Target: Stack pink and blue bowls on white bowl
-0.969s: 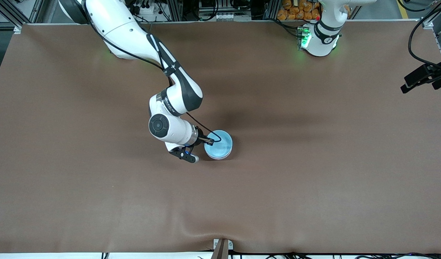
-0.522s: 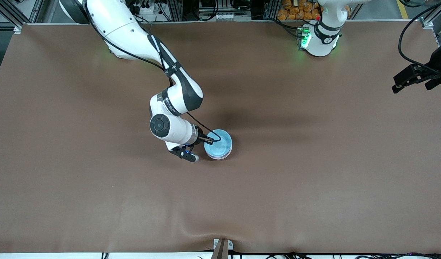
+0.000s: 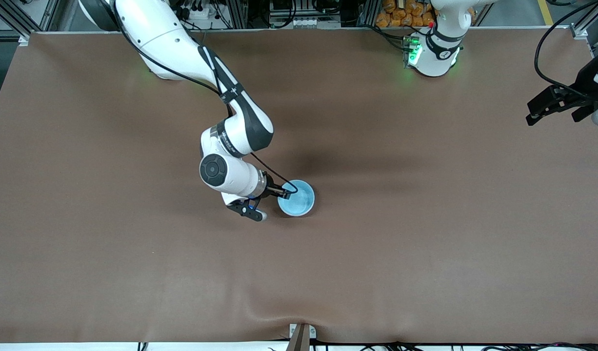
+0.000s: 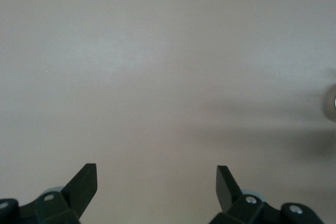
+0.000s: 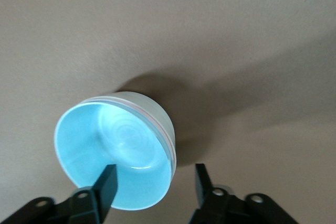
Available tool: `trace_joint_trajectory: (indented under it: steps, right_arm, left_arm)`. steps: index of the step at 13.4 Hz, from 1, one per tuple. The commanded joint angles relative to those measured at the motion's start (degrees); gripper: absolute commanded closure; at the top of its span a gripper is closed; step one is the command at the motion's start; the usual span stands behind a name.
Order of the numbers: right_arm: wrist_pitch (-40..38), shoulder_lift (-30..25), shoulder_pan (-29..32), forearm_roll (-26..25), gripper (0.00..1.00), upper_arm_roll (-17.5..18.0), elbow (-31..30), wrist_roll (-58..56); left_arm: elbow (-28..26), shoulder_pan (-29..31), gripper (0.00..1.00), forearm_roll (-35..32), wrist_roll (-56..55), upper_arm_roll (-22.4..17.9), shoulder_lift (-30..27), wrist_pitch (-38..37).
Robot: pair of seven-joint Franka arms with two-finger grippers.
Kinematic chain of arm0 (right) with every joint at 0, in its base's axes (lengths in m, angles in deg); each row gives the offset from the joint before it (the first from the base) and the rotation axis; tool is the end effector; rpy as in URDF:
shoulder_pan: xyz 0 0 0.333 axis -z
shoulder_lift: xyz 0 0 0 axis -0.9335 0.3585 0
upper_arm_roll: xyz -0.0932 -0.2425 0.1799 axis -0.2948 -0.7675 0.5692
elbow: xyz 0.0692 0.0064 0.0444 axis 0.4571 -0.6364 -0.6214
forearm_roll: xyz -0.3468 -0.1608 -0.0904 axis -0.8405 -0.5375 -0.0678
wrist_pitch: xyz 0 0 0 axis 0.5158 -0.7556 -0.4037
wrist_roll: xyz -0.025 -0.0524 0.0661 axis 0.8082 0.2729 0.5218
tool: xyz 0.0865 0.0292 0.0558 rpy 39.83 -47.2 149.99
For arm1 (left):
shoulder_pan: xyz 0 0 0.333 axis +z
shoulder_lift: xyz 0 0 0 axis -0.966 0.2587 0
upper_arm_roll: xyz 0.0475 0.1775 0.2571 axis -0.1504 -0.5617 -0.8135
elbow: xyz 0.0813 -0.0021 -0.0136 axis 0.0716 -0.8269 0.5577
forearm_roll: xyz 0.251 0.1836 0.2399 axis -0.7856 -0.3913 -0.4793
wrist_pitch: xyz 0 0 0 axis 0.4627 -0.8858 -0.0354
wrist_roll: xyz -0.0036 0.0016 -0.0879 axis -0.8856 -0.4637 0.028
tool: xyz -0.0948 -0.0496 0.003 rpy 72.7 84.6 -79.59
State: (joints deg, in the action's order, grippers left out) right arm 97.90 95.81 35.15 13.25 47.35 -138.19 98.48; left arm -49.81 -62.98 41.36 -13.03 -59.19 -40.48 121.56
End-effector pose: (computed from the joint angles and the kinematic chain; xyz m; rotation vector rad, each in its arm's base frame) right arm 0.5975 0.3953 0.2511 -2.7564 0.5935 0.2765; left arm 0.5301 -0.0270 0.6460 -3.1144 -0.0957 -0.0836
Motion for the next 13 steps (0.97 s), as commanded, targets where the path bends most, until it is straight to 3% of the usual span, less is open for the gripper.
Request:
trace_joint_trajectory:
  steps: [1, 4, 9, 13]
  right_arm:
    - [-4.9, -4.5, 2.8, -0.2, 0.00, -0.7, -0.8, -0.3]
    - [-13.0, -8.8, 8.4, -3.8, 0.00, -1.4, -1.3, -9.7]
    - [-17.2, -17.9, 14.8, -16.6, 0.00, -2.0, -5.7, -21.9]
    - [-18.1, -27.1, 23.4, -16.9, 0.00, -2.0, -13.0, -35.4]
  left_arm:
    - [1.0, 0.5, 0.00, -0.6, 0.0, 1.5, -0.5, -0.7]
    - [0.9, 0.5, 0.00, -0.1, 0.2, 1.5, -0.3, -0.7]
    - [0.8, 0.8, 0.00, -0.1, 0.2, 1.4, -0.2, -0.7]
    - [1.1, 1.0, 0.00, -0.2, 0.4, 0.9, -0.9, -1.9]
